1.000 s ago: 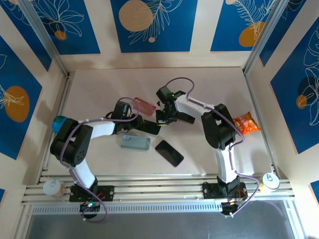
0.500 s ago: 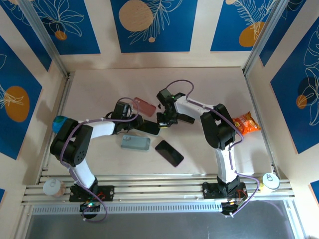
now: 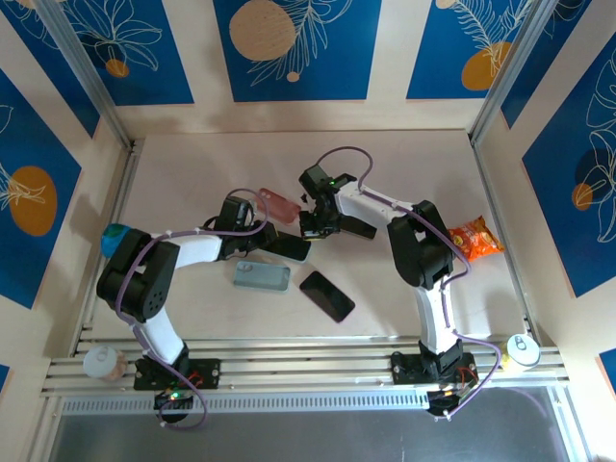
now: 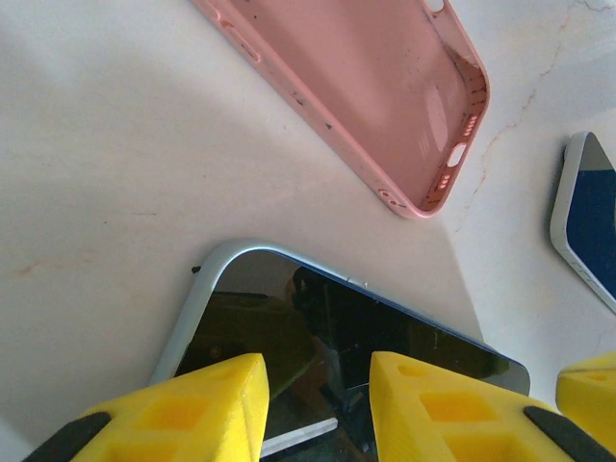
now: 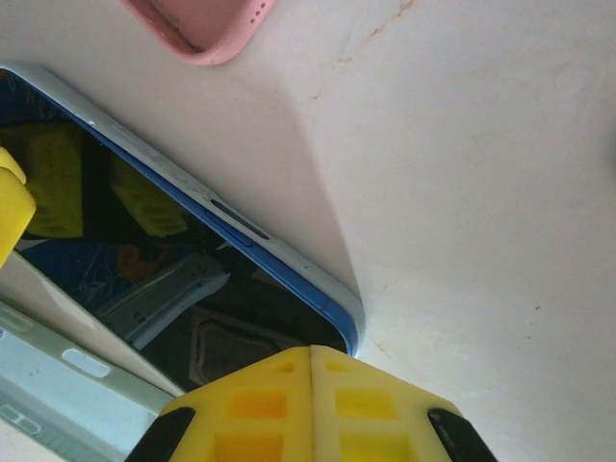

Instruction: Put the phone into the phone case

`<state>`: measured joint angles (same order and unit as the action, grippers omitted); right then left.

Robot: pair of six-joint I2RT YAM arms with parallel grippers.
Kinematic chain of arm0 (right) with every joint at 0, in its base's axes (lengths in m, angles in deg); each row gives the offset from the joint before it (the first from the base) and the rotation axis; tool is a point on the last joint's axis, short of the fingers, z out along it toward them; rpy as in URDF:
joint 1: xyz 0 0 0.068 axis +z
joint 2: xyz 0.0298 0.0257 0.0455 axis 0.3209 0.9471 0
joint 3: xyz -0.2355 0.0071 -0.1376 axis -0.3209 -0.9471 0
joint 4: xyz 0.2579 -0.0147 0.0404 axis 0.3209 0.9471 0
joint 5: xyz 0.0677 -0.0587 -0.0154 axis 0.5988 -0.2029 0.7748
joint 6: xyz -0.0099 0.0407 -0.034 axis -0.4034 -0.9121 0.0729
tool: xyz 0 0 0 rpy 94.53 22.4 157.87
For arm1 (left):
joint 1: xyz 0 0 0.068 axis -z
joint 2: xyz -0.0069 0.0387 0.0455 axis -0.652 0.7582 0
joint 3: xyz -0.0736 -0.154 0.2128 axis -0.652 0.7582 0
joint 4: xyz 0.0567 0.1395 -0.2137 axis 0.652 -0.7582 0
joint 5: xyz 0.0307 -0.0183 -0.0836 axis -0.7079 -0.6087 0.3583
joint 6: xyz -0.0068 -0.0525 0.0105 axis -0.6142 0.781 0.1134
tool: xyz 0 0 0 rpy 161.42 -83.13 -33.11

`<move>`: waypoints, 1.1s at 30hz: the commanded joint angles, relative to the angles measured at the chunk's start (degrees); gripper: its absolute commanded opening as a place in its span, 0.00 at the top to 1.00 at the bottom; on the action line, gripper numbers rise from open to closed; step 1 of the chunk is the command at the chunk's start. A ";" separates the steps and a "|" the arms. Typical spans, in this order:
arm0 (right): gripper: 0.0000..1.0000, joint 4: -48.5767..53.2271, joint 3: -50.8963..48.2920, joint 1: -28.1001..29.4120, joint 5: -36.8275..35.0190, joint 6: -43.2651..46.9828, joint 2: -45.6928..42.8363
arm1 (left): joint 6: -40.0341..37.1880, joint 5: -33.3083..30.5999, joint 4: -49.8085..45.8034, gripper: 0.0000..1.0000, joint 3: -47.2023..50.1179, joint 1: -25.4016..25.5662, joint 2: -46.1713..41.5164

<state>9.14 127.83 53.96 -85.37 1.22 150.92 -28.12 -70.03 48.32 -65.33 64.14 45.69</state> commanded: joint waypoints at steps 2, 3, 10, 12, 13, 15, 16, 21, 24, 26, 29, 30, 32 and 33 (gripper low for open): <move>1.00 0.68 -0.47 0.44 0.15 0.44 2.20 | -0.66 -2.16 -1.90 0.64 1.30 0.03 0.27; 1.00 0.43 -0.93 0.48 0.15 0.40 2.50 | -0.60 -2.10 -1.90 0.64 1.30 0.03 0.36; 1.00 0.21 -4.29 2.36 -2.37 0.13 5.76 | -0.57 -2.01 -1.55 0.64 1.04 0.03 1.23; 1.00 -0.35 -6.01 3.28 -2.40 -0.21 6.50 | -0.57 -1.92 -1.55 0.64 0.95 0.11 1.57; 1.00 -1.01 -7.05 3.55 -2.30 -0.61 6.61 | -0.57 -1.92 -1.46 0.64 0.87 0.11 1.74; 1.00 -1.92 -8.76 3.90 -2.77 -1.16 6.70 | -0.57 -1.83 -1.33 0.64 0.79 0.11 2.02; 1.00 -1.99 -9.23 3.99 -2.84 -1.43 7.00 | -0.57 -1.83 -1.28 0.64 0.69 0.12 2.12; 1.00 -1.99 -9.97 4.31 -3.49 -1.66 7.99 | -1.01 -1.81 -1.63 0.64 0.16 0.11 2.34; 1.00 -1.90 -9.61 4.31 -3.12 -1.45 8.55 | -1.14 -2.00 -1.81 0.64 0.23 0.24 1.95; 1.00 -2.22 -9.93 4.31 -2.86 -1.86 8.32 | -1.25 -2.10 -1.77 0.64 0.24 0.25 1.83; 1.00 -4.23 -12.33 3.49 -1.48 -3.79 6.16 | -1.63 -1.83 -1.85 0.64 -0.31 0.79 2.50; 1.00 -5.28 -13.72 2.79 -0.52 -4.90 4.90 | -1.78 -1.67 -1.90 0.64 -0.72 1.26 2.87; 1.00 -7.11 -16.37 1.24 0.62 -6.70 2.31 | -2.06 -1.83 -2.22 0.64 -1.83 2.38 3.79; 1.00 -7.79 -17.72 0.45 0.85 -7.50 1.00 | -2.22 -1.91 -2.33 0.64 -2.62 3.22 4.47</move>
<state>-3.00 116.81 54.92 -87.49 -2.82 148.14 -28.63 -70.95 48.14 -66.32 64.97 46.52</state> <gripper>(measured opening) 0.042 0.363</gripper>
